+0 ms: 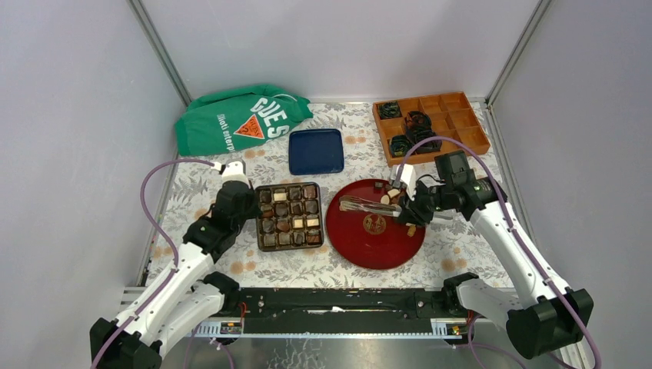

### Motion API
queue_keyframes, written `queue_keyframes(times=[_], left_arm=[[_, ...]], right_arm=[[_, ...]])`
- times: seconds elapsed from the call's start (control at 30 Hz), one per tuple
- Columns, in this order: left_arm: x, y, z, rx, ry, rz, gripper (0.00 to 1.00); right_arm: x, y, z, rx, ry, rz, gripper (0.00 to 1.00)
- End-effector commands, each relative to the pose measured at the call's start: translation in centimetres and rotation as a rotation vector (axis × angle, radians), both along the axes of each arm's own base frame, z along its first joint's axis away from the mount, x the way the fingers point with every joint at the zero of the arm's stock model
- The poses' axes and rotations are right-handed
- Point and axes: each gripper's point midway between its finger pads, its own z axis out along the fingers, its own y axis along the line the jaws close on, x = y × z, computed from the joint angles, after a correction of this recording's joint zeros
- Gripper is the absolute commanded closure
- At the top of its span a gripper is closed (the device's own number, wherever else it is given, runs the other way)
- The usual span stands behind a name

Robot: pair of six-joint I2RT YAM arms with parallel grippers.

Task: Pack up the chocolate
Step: Place the fake chocolate in the packing box.

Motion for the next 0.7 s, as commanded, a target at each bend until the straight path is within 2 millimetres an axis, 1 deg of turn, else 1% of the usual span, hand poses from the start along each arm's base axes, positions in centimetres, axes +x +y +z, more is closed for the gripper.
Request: queue_keyframes(times=[0.0,0.17,0.27,0.43,0.5,0.67], left_arm=[[2.0,-1.5,3.2,-0.083,-0.128,-0.009,1.00],[2.1,-1.6,2.2,-0.072,-0.082,-0.005,1.00],[2.1,-1.8,2.0,-0.074,-0.065,-0.007,1.00],[2.1,-1.7,1.3,-0.064,-0.036,0.002,1.00],[2.1,-1.6,1.1,-0.060,-0.029,0.007,1.00],[2.1,-1.6,0.9,-0.055,-0.019,0.012,1.00]], right_arm=[[-0.5,1.4,4.1,0.080,-0.069,0.105,0.97],[-0.7,2.7,5.6,0.105,-0.082,0.158,0.97],[-0.7,4.1,6.2,0.102,-0.093,0.201,0.97],[-1.7,7.6,6.2,0.066,-0.092,0.330,0.97],[-1.9,8.8,6.0,0.044,-0.088,0.376,0.97],[-2.3,12.6,5.4,-0.026,-0.131,0.488,0.97]])
